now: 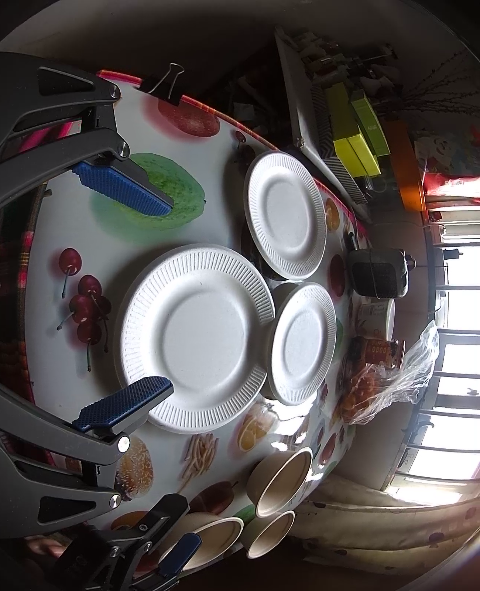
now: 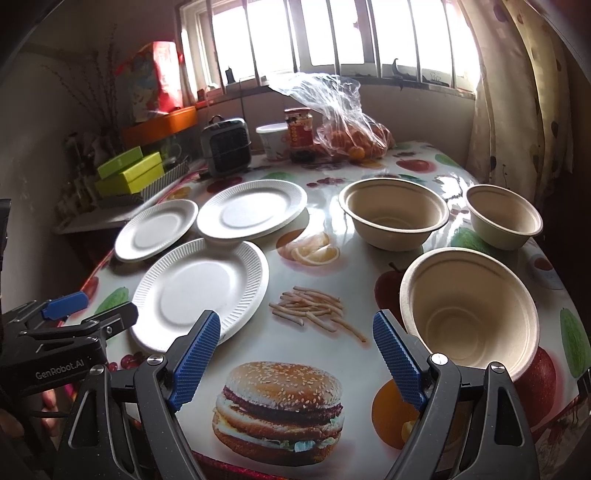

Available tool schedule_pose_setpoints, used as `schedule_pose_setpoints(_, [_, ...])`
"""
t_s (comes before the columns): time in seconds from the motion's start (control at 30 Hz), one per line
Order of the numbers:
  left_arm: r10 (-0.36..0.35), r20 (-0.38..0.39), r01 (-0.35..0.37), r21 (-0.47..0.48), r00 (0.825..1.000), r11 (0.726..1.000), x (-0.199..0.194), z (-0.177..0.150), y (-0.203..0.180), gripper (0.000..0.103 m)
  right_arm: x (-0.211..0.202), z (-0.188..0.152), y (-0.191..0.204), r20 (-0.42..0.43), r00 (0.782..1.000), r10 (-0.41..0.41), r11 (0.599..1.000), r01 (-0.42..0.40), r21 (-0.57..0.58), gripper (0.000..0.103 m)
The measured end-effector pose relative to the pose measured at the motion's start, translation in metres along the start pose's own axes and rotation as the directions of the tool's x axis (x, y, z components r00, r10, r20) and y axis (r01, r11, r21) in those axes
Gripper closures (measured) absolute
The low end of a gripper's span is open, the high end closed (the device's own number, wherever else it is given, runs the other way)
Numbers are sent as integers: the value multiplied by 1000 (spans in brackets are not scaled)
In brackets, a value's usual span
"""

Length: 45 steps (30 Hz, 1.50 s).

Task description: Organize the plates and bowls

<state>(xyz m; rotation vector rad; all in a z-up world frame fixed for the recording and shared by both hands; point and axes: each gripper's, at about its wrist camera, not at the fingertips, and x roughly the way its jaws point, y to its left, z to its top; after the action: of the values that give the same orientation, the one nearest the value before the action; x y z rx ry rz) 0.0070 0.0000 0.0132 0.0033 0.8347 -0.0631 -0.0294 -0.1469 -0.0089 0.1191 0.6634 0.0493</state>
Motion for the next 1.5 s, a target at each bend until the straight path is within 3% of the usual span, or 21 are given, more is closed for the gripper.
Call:
schedule_pose_setpoints(0.77, [-43,-21,42,-27,999,999,4,9,10,14,3,12,5,14,1000,-17,999,17,-29,17])
schedule_pose_setpoints(0.9, [-36,-10,36,-44,999,998,1,19,27,14,0,29,10,29,1000,8,999,-7,-49,17])
schedule_pose_setpoints(1.0, [8,12,-8,-54,1000,999,-1,29,42,14,1,46,17,32,999,39,997,-37,-67,17])
schedule_pose_setpoints(1.1, [-17,2,17,-89,1000,996,2,39,62,14,5,64,24,28,997,74,994,-72,-86,17])
schedule_pose_setpoints(1.2, [35,0,-35,-93,999,995,6,49,77,14,10,85,32,20,995,99,991,-96,-93,17])
schedule_pose_setpoints(1.5, [13,-17,-17,-215,1000,976,21,73,130,14,38,145,82,-8,977,213,952,-209,-224,17])
